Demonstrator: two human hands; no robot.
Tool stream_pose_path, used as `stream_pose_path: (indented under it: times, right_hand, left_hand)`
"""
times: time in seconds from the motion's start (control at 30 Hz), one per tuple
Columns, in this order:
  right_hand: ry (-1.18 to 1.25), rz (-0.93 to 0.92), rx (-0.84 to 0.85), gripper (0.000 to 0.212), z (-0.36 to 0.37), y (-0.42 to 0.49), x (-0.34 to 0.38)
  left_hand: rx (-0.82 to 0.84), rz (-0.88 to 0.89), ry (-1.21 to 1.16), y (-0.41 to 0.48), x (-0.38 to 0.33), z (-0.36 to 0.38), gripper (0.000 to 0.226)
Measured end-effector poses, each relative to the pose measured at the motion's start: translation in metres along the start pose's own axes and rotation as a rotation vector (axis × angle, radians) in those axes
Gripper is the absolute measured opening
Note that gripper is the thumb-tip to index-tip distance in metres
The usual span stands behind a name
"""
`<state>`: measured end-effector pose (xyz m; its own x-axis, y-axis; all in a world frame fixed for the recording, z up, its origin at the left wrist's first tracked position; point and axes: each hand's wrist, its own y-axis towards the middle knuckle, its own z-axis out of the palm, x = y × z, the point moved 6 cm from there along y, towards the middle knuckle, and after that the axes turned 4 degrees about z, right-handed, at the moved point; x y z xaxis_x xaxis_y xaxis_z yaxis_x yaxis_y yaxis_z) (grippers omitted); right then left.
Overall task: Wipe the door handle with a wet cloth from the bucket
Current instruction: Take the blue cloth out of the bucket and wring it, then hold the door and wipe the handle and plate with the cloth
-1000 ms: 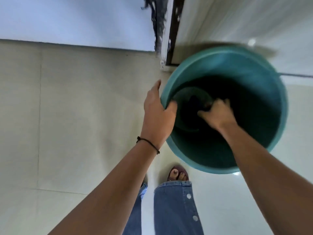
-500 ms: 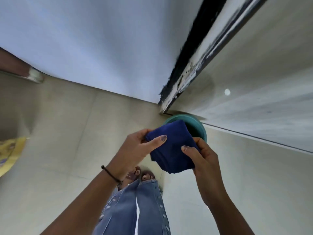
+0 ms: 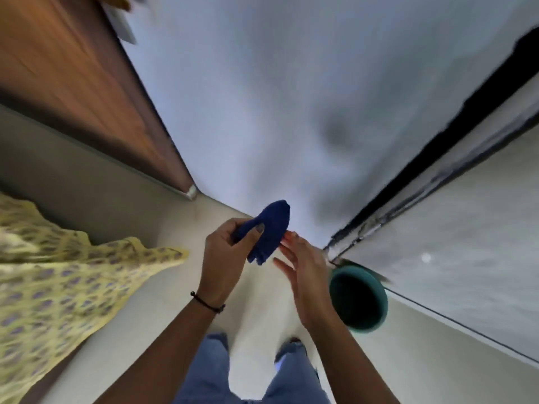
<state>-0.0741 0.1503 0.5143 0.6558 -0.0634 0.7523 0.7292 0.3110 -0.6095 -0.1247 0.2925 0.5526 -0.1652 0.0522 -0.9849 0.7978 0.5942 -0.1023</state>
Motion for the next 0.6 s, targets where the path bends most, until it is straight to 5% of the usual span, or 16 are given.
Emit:
stream_pose_path:
  times: [0.07, 0.2, 0.37, 0.6]
  right_hand:
    - [0.213, 0.088, 0.161, 0.032, 0.061, 0.006, -0.003]
    - [0.309, 0.082, 0.199, 0.038, 0.171, 0.02, -0.005]
    - [0.275, -0.043, 0.187, 0.036, 0.272, 0.036, 0.002]
    - [0.101, -0.342, -0.058, 0.022, 0.346, 0.08, 0.068]
  left_hand:
    - [0.113, 0.022, 0.021, 0.009, -0.005, -0.027, 0.02]
    - [0.241, 0.036, 0.008, 0.049, -0.018, -0.116, 0.015]
    - [0.11, 0.097, 0.001, 0.121, -0.04, -0.241, 0.035]
    - [-0.141, 0.328, 0.203, 0.251, -0.093, -0.35, 0.029]
